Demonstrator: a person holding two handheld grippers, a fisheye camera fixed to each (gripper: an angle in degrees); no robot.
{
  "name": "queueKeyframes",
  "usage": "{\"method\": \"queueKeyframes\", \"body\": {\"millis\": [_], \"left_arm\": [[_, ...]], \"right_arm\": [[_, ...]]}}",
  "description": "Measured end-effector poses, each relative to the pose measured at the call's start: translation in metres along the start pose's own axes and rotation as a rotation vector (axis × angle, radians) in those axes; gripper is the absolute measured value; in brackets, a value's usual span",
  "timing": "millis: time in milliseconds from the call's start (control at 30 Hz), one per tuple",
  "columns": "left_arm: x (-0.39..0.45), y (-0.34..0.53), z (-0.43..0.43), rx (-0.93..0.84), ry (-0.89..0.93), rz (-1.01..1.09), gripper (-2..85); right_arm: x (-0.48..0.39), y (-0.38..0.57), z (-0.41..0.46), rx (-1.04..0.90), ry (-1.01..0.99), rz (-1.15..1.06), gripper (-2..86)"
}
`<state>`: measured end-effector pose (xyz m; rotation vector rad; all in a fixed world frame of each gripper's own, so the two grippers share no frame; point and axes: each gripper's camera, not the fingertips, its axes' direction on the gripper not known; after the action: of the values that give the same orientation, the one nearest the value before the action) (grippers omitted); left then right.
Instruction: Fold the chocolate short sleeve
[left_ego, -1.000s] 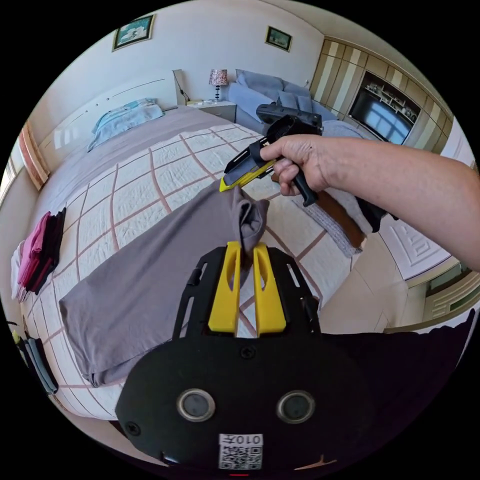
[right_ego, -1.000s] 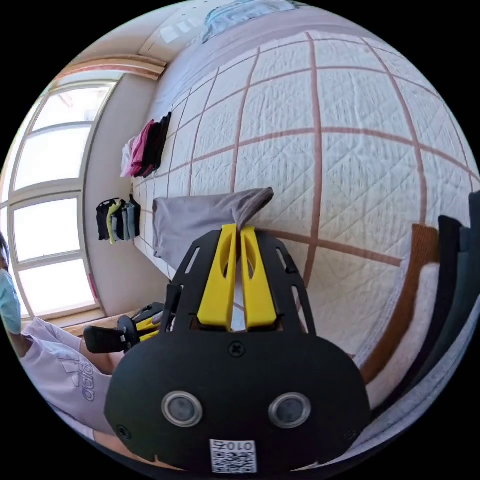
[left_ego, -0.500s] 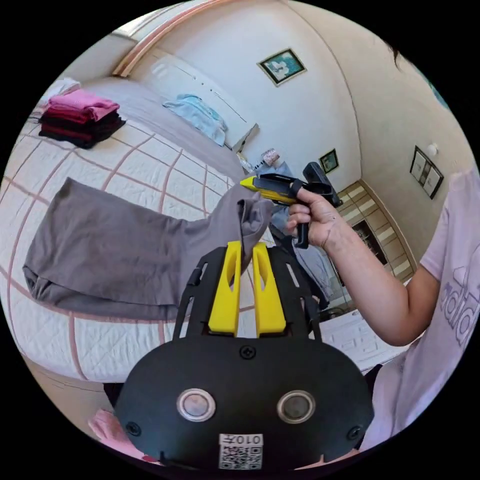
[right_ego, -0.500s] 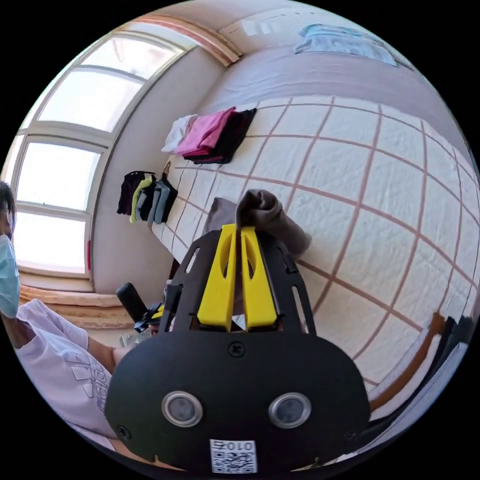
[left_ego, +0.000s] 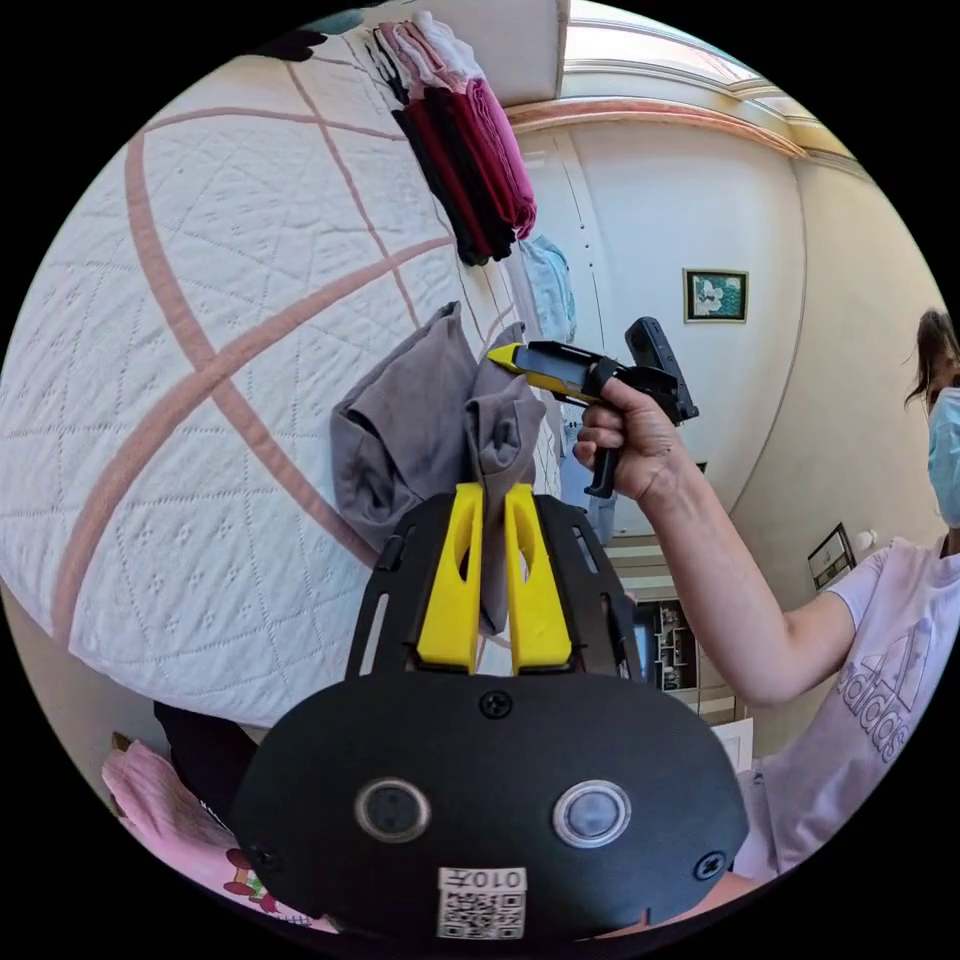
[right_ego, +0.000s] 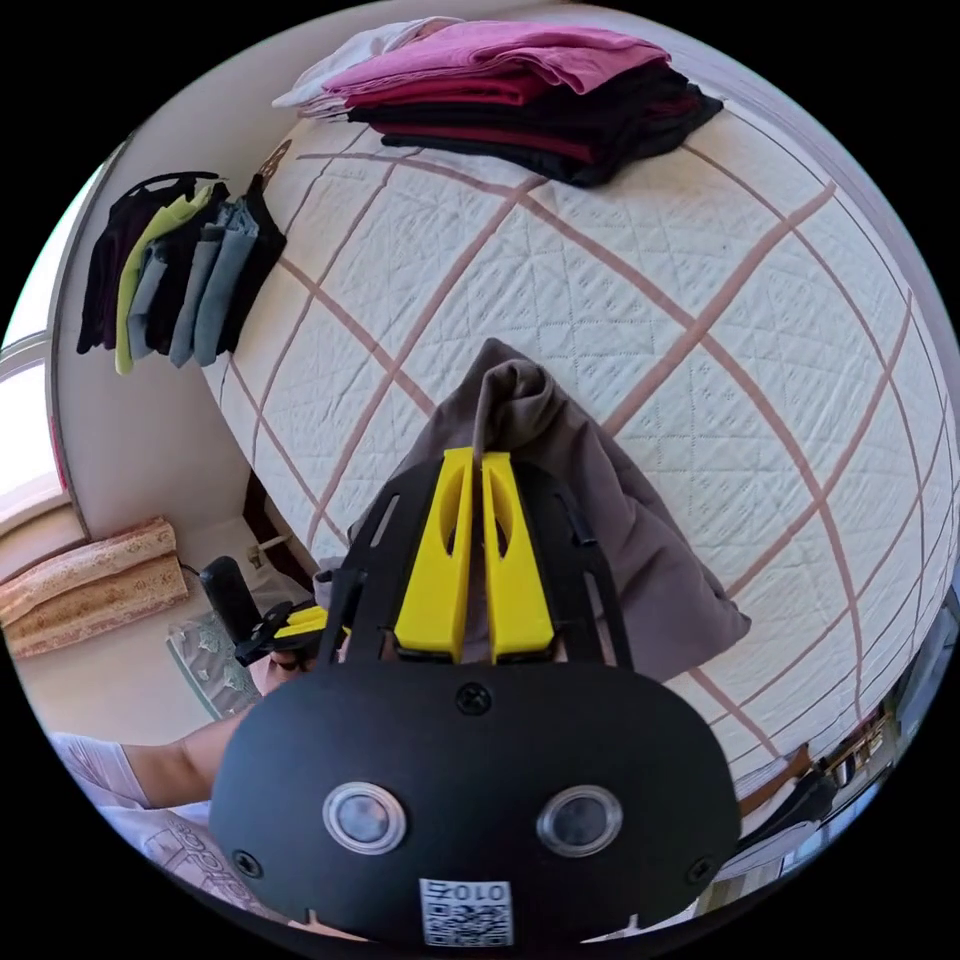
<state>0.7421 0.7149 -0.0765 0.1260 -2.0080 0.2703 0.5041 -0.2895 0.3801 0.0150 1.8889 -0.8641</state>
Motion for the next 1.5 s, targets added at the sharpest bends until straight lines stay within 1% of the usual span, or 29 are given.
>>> {"method": "queueKeyframes", "body": {"millis": [133,267,333,400,533,600,667,700,733,767,800,867,900,967,1067,1133,1167,1233,1300,1333,1367,1433,1500], "left_arm": [[-0.026,-0.002,0.003,0.014,0.022,-0.043,1.9],[-0.058,0.003,0.004,0.021,0.010,-0.117,2.1],[-0.067,0.006,0.004,0.033,0.028,-0.132,2.2],[-0.074,0.009,0.006,0.039,0.040,-0.140,2.1],[-0.085,0.021,0.008,0.108,0.093,-0.171,1.9],[-0.086,0.028,0.008,0.141,0.091,-0.172,1.7],[-0.098,0.037,0.006,0.155,0.109,-0.224,1.3],[-0.100,0.040,0.002,0.174,0.093,-0.239,1.1],[-0.100,0.044,-0.009,0.207,0.029,-0.247,0.8],[-0.092,0.042,-0.019,0.202,-0.061,-0.210,0.6],[-0.085,0.039,-0.022,0.181,-0.108,-0.163,0.5],[-0.033,0.014,-0.014,0.008,-0.292,0.142,0.4],[-0.019,0.009,-0.007,-0.035,-0.327,0.225,0.4],[0.027,-0.011,0.028,-0.176,-0.424,0.488,0.7],[0.041,-0.032,0.067,-0.238,-0.474,0.638,0.7],[0.028,-0.042,0.088,-0.317,-0.529,0.636,0.5],[0.012,-0.044,0.098,-0.379,-0.584,0.599,0.3],[-0.021,-0.035,0.103,-0.429,-0.617,0.542,0.2],[-0.049,-0.026,0.088,-0.354,-0.505,0.485,0.2],[-0.062,-0.028,0.080,-0.329,-0.436,0.399,0.3],[-0.065,-0.028,0.072,-0.301,-0.427,0.360,0.5],[-0.056,-0.023,0.057,-0.221,-0.489,0.361,1.0],[-0.053,-0.015,0.042,-0.151,-0.451,0.300,2.2]], "right_arm": [[-0.015,-0.007,0.001,0.016,0.006,0.048,4.0],[-0.030,-0.016,0.012,0.024,-0.105,-0.063,5.4],[-0.026,-0.003,-0.005,0.101,-0.123,-0.105,5.5],[-0.010,0.029,-0.031,0.222,-0.108,-0.136,5.3],[0.033,0.083,-0.043,0.282,-0.072,-0.099,4.4],[0.051,0.124,-0.043,0.330,-0.046,-0.082,4.8],[0.062,0.158,-0.039,0.386,-0.025,-0.042,5.8],[0.070,0.183,-0.033,0.430,-0.018,0.000,6.7],[0.074,0.195,-0.029,0.435,-0.017,0.030,7.1],[0.085,0.218,-0.016,0.406,-0.033,0.101,7.5],[0.095,0.239,0.000,0.361,-0.079,0.161,7.7],[0.109,0.271,0.026,0.307,-0.154,0.247,8.0],[0.114,0.290,0.041,0.312,-0.212,0.289,8.2],[0.120,0.313,0.061,0.333,-0.299,0.337,8.4],[0.124,0.328,0.088,0.350,-0.377,0.386,8.6],[0.127,0.329,0.098,0.380,-0.427,0.405,8.6],[0.128,0.328,0.104,0.395,-0.449,0.411,8.7],[0.128,0.325,0.116,0.382,-0.451,0.416,8.7],[0.128,0.323,0.131,0.378,-0.483,0.424,8.5],[0.127,0.322,0.134,0.374,-0.497,0.425,8.4],[0.124,0.321,0.140,0.370,-0.512,0.424,8.3],[0.120,0.319,0.145,0.374,-0.474,0.416,8.0],[0.129,0.317,0.155,0.368,-0.483,0.430,7.3]]}}
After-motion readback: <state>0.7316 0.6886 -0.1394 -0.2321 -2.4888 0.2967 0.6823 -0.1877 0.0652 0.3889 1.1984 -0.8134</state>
